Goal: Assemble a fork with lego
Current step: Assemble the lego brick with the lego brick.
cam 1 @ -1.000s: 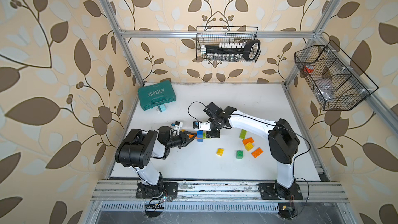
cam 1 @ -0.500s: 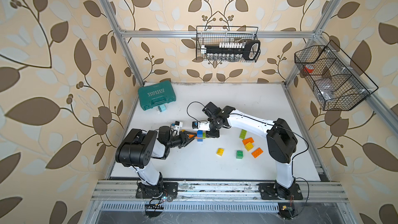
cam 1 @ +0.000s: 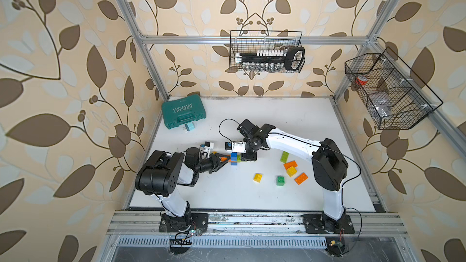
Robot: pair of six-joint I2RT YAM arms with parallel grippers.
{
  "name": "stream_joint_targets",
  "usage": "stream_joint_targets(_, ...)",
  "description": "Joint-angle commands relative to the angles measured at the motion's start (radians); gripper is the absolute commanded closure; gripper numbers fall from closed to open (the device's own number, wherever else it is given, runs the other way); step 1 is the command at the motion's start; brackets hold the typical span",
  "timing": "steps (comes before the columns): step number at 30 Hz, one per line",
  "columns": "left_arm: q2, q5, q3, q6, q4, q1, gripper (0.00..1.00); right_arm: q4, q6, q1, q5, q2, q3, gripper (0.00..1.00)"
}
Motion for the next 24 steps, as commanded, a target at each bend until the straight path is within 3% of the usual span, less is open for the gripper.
stream_joint_targets(1,0.012,-0.08,-0.02,0.025,-0.177,0.006,0.53,-0.025,0.011,-0.003,0.04,0.045,-0.006,0.75)
stream_joint_targets(12,-0.116,-0.095,0.009,0.007,-0.29,0.006,0.47,-0.058,0.023,0.007,0.022,0.039,0.033,0.69)
stream_joint_targets(24,-0.144,-0.075,0.016,-0.025,-0.244,0.005,0.38,-0.063,0.039,0.011,-0.016,0.016,0.058,0.48)
